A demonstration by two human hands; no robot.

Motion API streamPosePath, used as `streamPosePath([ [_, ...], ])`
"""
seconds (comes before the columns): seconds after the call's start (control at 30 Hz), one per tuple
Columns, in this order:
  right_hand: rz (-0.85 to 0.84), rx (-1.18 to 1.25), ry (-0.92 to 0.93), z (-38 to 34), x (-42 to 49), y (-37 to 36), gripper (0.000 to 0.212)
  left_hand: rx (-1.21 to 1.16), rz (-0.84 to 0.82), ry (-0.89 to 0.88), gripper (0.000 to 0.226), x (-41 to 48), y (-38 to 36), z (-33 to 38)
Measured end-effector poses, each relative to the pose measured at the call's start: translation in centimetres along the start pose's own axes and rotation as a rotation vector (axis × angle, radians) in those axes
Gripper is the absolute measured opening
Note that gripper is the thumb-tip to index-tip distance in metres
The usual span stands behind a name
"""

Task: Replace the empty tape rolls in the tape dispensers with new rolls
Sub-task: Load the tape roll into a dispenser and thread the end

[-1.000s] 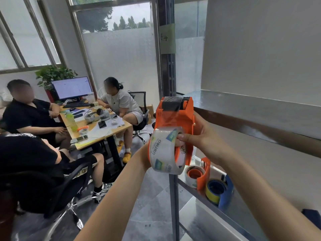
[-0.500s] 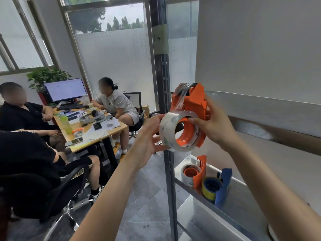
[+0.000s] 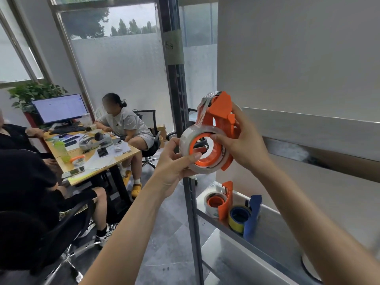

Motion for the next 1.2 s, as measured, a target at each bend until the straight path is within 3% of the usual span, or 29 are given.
streamPosePath([
  [0.27,0.081,-0.029,0.001,-0.3,-0.5,-0.8,0.045,-0.164,-0.036,-0.009,0.059,0.0,-0.6,-0.1],
  [0.47,0.057,-0.027,0.071,-0.2,-0.3,-0.2,0.046,-0.185,-0.041,0.006,0.062,0.3,0.0,0.4],
  [0.63,-0.092,0.119,0.036,0.9,-0.6,0.1,0.059,-0.212,-0.088,0.018,0.071,-0.1,0.0,0.3],
  [0.73,-0.046,0.265,0.006,0.5,0.9,2.4,0.046,-0.142,-0.113,0.036,0.081,-0.3,0.4,0.5],
  [0.87,-0.050,0.307,0.006,-1.6,4.2,5.8,0.035,-0.008,-0.176,0.054,0.054,-0.7,0.7,0.5],
  [1.03,-0.078,0.019,-0.143,-3.1,4.5,6.7,0.057,0.126,-0.161,0.035,0.050,-1.0,0.5,0.3],
  [1.2,-0.045,-0.088,-0.110,-2.5,3.7,6.4,0.022,0.169,-0.123,0.015,0.057,-0.7,0.5,-0.2],
])
Point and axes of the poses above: each hand's wrist, its own x-axis towards the middle knuckle, its own y-axis out of the back of the hand, z = x × y, the point moved 2 cm from there along x, towards the middle knuckle, and after that the axes turned 1 degree about -z, right-handed, at the moved point
